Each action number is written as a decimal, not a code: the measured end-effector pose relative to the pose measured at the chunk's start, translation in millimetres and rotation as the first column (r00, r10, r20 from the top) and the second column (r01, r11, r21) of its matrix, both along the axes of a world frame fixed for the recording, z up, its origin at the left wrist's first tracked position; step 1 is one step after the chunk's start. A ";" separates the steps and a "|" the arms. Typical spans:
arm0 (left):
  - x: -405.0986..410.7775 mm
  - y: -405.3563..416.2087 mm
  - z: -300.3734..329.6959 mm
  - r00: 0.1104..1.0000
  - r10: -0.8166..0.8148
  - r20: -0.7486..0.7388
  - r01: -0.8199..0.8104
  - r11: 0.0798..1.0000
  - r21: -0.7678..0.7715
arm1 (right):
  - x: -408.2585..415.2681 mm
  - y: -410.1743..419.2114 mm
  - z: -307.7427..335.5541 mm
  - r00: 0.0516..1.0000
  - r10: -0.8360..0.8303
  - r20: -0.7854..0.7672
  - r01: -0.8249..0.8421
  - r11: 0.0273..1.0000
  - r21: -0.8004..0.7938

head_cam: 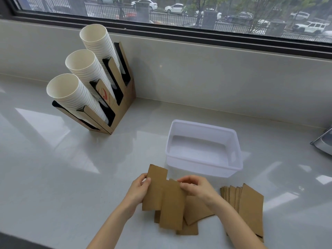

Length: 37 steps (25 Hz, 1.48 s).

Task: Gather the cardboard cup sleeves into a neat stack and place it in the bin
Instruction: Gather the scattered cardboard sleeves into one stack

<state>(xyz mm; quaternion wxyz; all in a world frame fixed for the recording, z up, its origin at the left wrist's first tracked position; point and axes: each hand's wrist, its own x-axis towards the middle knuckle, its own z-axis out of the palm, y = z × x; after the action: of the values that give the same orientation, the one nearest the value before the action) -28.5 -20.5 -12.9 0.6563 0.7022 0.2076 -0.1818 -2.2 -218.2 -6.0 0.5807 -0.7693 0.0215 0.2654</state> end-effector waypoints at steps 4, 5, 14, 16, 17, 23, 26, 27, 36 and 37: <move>-1.7 -10.7 6.3 0.994 -0.106 -0.021 0.105 0.993 -0.062 | 10.9 -0.1 10.2 0.994 -0.108 -0.001 0.108 0.989 0.102; -1.4 -13.2 7.4 0.993 -0.113 -0.021 0.110 0.987 -0.114 | 12.5 2.0 10.6 0.991 -0.134 0.017 0.132 0.986 0.097; -4.2 -20.2 6.4 0.966 -0.259 -0.018 0.253 0.955 -0.158 | 9.2 11.7 -7.7 0.956 -0.273 0.109 0.269 0.962 0.050; -5.3 -18.3 5.4 0.969 -0.245 -0.030 0.239 0.963 -0.123 | 6.8 7.0 -9.7 0.967 -0.205 0.153 0.217 0.974 -0.069; -5.5 -16.7 4.5 0.971 -0.236 -0.036 0.231 0.967 -0.105 | 4.8 2.4 -9.3 0.974 -0.148 0.170 0.173 0.974 -0.147; -3.2 -10.9 0.1 0.984 -0.165 -0.069 0.146 0.964 -0.224 | -2.5 -31.6 -13.4 0.887 0.460 -0.045 -0.363 0.634 -0.683; -2.4 -12.4 1.1 0.987 -0.145 -0.063 0.124 0.956 -0.266 | -5.7 -30.8 -20.6 0.892 0.451 -0.045 -0.339 0.598 -0.727; -2.0 -12.3 1.1 0.987 -0.144 -0.065 0.123 0.957 -0.262 | -5.4 -30.0 -23.0 0.900 0.434 -0.035 -0.320 0.605 -0.730; -1.3 -11.4 0.6 0.986 -0.150 -0.077 0.133 0.972 -0.192 | -4.0 -32.4 -20.5 0.911 0.409 0.040 -0.238 0.604 -0.761; -1.5 -11.0 0.9 0.986 -0.148 -0.076 0.131 0.972 -0.195 | -3.1 -32.7 -18.7 0.913 0.405 0.044 -0.239 0.620 -0.747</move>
<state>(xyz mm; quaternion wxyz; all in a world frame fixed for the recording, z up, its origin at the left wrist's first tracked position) -30.1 -31.5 -12.0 0.6958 0.6404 0.1689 -0.2778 -5.3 -250.9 -24.8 0.1685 -0.9498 -0.0747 0.2529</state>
